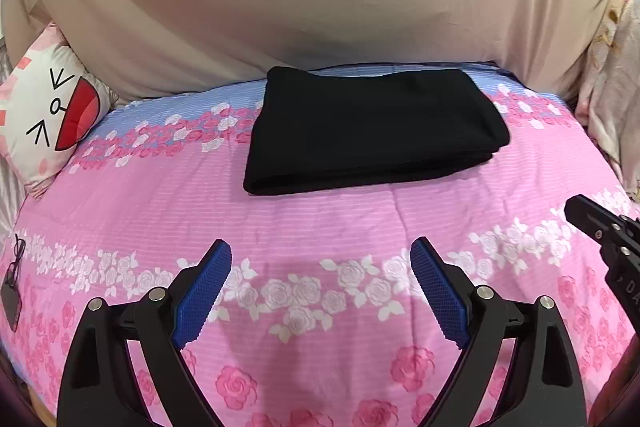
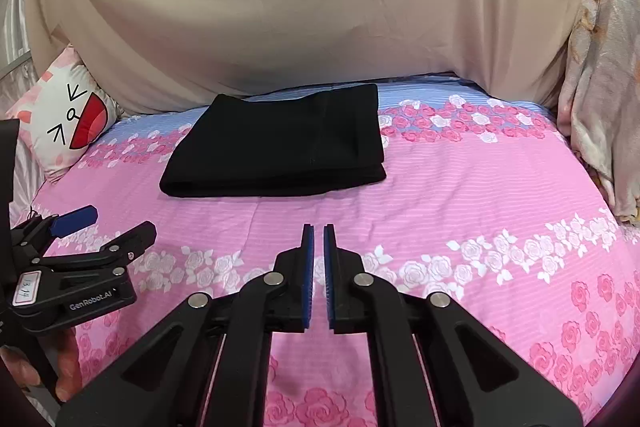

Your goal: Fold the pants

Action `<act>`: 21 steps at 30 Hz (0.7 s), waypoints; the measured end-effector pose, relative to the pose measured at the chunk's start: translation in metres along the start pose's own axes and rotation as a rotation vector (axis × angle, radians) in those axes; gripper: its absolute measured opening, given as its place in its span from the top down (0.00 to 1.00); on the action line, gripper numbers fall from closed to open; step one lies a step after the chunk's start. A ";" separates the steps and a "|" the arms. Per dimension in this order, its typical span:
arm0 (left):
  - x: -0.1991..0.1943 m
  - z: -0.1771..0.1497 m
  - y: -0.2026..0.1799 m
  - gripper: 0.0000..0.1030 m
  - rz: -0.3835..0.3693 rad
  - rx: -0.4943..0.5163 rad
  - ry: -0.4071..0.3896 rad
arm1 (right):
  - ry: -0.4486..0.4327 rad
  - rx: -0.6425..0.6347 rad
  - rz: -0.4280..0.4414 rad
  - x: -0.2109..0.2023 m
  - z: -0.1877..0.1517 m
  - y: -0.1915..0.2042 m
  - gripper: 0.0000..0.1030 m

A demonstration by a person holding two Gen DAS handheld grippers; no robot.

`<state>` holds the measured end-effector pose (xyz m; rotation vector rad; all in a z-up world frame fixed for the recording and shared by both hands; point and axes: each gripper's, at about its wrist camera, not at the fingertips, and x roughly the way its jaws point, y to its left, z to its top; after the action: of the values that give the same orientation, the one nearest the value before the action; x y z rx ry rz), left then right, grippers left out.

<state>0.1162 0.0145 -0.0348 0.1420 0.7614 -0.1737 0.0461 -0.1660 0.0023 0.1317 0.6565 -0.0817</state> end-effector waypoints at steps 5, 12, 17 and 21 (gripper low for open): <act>0.010 0.006 0.006 0.13 0.007 -0.015 0.006 | 0.002 0.003 -0.003 0.010 0.006 0.001 0.95; 0.018 0.011 0.009 0.14 0.022 -0.011 0.005 | 0.018 0.003 0.002 0.023 0.009 0.002 0.95; 0.020 0.012 0.009 0.13 0.025 -0.007 0.003 | 0.024 0.004 0.003 0.028 0.009 0.003 0.95; 0.022 0.013 0.010 0.13 0.021 -0.012 0.006 | 0.034 0.005 0.003 0.033 0.009 0.002 0.95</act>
<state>0.1426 0.0192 -0.0400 0.1394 0.7665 -0.1485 0.0776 -0.1670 -0.0108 0.1390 0.6901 -0.0781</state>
